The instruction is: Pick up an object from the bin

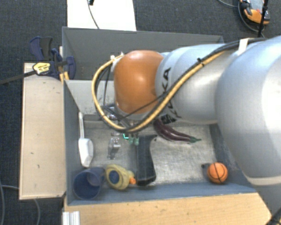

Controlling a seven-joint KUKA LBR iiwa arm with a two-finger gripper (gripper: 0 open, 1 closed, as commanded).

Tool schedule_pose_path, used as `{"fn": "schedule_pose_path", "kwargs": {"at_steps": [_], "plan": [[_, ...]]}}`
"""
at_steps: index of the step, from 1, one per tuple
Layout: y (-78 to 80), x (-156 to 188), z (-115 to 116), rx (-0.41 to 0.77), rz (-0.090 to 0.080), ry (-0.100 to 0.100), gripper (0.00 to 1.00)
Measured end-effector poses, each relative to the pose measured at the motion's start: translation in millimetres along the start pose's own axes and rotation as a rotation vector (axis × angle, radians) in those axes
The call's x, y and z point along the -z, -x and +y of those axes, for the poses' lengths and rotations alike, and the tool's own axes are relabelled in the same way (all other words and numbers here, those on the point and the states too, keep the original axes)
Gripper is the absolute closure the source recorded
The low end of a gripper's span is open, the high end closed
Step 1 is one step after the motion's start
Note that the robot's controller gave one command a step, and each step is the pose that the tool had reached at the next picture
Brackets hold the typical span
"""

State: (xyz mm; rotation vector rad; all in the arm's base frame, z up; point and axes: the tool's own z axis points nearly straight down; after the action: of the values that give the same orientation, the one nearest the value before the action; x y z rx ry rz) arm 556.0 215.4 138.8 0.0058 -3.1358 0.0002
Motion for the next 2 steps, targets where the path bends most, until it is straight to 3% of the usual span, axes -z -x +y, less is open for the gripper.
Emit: {"fn": "schedule_pose_path", "kwargs": {"at_steps": [2], "plan": [[0.6, 4.4, -3.3, 0.028, -0.007, 0.002, 0.0]]}}
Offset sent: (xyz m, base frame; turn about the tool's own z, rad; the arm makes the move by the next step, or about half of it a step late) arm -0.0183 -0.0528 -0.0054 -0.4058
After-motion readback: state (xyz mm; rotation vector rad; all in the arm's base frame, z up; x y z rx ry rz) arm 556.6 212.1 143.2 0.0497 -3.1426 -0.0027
